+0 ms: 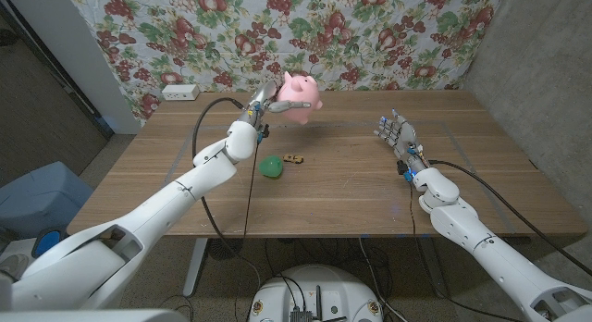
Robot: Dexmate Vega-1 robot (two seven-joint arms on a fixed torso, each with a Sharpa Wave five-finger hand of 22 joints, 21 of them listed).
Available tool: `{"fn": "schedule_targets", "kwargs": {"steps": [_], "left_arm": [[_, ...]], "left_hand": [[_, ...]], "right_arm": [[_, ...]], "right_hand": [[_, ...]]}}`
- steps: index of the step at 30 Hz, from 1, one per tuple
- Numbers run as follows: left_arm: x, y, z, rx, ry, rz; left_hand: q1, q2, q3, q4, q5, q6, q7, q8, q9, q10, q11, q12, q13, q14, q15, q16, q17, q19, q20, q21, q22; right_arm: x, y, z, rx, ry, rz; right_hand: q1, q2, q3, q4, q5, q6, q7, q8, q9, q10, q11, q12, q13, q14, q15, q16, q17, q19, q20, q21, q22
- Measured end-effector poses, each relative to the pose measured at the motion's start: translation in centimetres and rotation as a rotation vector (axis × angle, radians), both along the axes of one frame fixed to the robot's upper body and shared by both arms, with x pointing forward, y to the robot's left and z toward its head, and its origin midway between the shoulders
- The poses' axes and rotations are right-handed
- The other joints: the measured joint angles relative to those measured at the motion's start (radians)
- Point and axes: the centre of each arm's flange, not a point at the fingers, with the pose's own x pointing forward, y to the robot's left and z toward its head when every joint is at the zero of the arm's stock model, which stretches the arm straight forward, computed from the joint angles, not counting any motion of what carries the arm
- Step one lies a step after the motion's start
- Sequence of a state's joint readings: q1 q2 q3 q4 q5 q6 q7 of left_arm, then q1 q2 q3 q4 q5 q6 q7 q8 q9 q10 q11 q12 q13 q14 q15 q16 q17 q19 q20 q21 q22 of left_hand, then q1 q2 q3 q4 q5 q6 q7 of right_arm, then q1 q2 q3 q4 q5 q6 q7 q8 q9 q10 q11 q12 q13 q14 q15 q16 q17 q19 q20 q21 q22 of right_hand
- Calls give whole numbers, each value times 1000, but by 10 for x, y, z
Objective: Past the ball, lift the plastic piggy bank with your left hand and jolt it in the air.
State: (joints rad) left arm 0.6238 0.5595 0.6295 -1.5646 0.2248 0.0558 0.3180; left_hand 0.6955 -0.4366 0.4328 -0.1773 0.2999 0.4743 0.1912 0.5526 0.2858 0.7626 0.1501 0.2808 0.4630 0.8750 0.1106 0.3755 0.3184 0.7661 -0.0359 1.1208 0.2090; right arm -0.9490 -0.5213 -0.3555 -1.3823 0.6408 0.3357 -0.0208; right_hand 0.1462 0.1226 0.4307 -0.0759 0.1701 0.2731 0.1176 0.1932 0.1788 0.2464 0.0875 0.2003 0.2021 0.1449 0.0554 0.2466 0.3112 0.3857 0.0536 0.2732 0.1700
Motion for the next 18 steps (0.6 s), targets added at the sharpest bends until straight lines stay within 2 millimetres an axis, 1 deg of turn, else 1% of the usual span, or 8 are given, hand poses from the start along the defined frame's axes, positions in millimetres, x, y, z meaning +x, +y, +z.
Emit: {"fn": "schedule_targets", "kwargs": {"steps": [4,6,16,18], "left_arm": [[2,0,0,24,20,6],[2,-1,1,33,25,7],[2,-1,3,41,20,6],[2,0,3,37,13,5]], "left_hand": [[0,0,0,0,0,0,0,0,0,0,0,0,0,0,0,0,0,0,0,0,0],[0,0,0,0,0,0,0,0,0,0,0,0,0,0,0,0,-1,-5,5,4,0],[0,0,0,0,-1,0,0,0,0,0,0,-4,3,0,0,-4,0,-6,5,12,-5],[0,0,0,0,-1,0,0,0,0,0,0,-4,4,0,0,-5,0,-6,5,12,-5]], "right_arm": [[0,0,0,0,3,-1],[0,0,-1,0,5,-1],[2,0,1,0,8,-2],[2,0,1,1,9,-2]], "right_hand": [[0,0,0,0,0,0,0,0,0,0,0,0,0,0,0,0,0,0,0,0,0],[0,0,0,0,0,0,0,0,0,0,0,0,0,0,0,0,0,0,0,-7,0],[0,0,0,0,4,0,0,0,0,0,0,0,0,0,0,0,0,4,4,-11,0],[0,0,0,0,4,0,0,0,0,0,0,0,0,0,0,0,0,8,0,-11,0]]}}
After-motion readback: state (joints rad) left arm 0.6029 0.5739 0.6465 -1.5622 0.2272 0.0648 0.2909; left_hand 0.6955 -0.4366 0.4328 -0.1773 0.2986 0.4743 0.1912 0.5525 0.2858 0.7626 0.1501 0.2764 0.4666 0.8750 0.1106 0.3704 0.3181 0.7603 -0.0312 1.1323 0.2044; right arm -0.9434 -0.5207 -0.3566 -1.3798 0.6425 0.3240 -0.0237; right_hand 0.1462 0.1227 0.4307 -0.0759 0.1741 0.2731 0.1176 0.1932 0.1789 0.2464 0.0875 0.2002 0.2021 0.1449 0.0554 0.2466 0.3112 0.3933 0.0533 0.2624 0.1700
